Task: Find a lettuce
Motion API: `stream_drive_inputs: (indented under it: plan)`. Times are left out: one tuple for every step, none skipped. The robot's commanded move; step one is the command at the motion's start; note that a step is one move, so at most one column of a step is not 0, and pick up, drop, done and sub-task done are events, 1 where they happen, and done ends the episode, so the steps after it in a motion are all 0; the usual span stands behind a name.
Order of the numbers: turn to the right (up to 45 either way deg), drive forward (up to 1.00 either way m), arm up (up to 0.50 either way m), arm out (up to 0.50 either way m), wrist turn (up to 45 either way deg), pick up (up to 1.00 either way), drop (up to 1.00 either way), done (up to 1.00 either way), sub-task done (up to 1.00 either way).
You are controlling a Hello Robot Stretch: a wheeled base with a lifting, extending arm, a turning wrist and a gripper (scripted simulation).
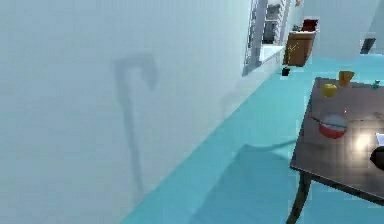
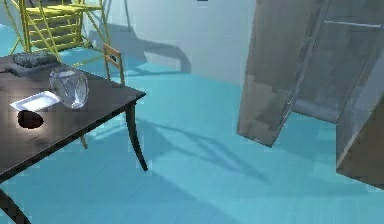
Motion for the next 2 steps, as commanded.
stream_drive_inputs:
  plan:
    - [0.0,1.0,0.0,0.0,0.0,0.0,0.0,0.0,0.0]
    - [-3.0,0.0,0.0,0.0,0.0,0.0,0.0,0.0,0.0]
